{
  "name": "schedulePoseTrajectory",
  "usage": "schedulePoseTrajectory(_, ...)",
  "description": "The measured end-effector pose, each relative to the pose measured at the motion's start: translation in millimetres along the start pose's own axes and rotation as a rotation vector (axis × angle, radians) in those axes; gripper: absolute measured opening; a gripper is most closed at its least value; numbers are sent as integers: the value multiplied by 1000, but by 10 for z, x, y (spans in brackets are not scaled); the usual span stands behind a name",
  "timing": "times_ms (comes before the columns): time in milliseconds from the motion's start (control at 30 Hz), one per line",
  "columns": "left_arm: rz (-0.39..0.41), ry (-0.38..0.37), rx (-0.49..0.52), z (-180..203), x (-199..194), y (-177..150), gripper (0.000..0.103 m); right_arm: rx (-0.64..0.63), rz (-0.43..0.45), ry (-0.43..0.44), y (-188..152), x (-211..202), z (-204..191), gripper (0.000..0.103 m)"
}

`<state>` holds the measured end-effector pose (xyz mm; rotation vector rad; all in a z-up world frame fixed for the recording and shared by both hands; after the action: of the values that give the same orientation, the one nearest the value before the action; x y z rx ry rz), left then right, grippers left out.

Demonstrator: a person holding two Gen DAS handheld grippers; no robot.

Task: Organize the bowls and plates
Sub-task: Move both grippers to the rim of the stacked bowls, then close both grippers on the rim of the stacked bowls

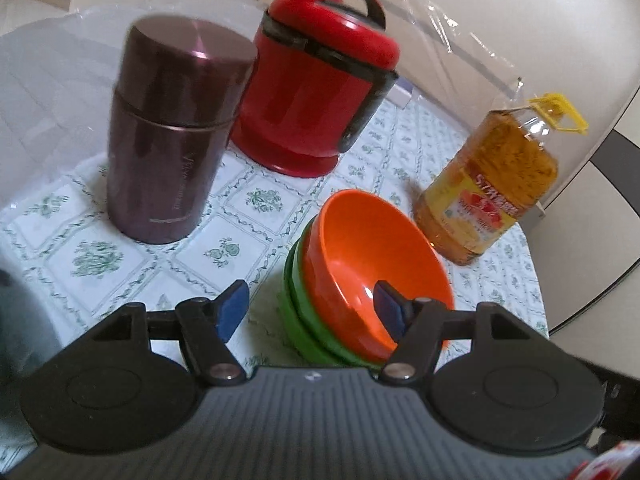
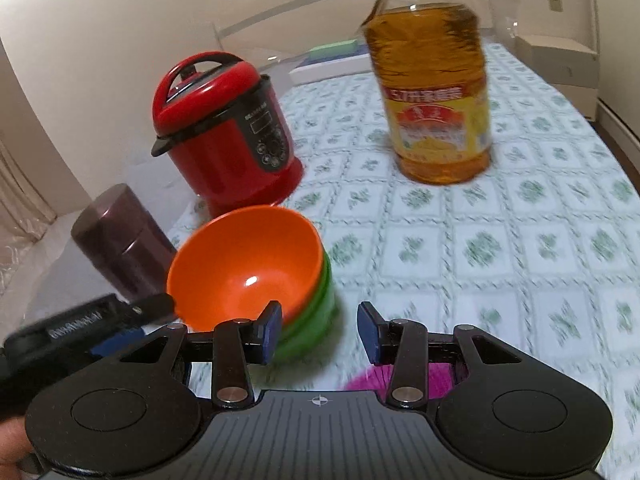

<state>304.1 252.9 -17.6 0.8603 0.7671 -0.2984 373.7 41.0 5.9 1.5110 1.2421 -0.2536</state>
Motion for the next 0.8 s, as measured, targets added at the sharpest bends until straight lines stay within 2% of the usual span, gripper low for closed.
schedulePoseTrajectory(300, -89, -10, -48, -120, 478, 32, 60, -17, -83, 5, 269, 607, 91, 42)
schedulePoseTrajectory(500, -126, -27, -31, -122, 630, 19, 50, 2, -141, 13, 236, 906, 175, 42)
schedulePoseTrajectory(800, -147, -53, -35, -134, 717, 11, 43, 53, -200, 36, 164, 1166, 210, 42)
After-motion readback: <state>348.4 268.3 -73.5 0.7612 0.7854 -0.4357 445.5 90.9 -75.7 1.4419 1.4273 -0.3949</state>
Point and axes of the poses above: each gripper's, at about its wrist camera, not at the fingertips, and x roughly the way its jaws point, z to its right, y to its top, the point moved 8 cm from there along x, roughly the way its jaws point, and after that the axes turned 5 degrees about -z, right-handed, at the moved point
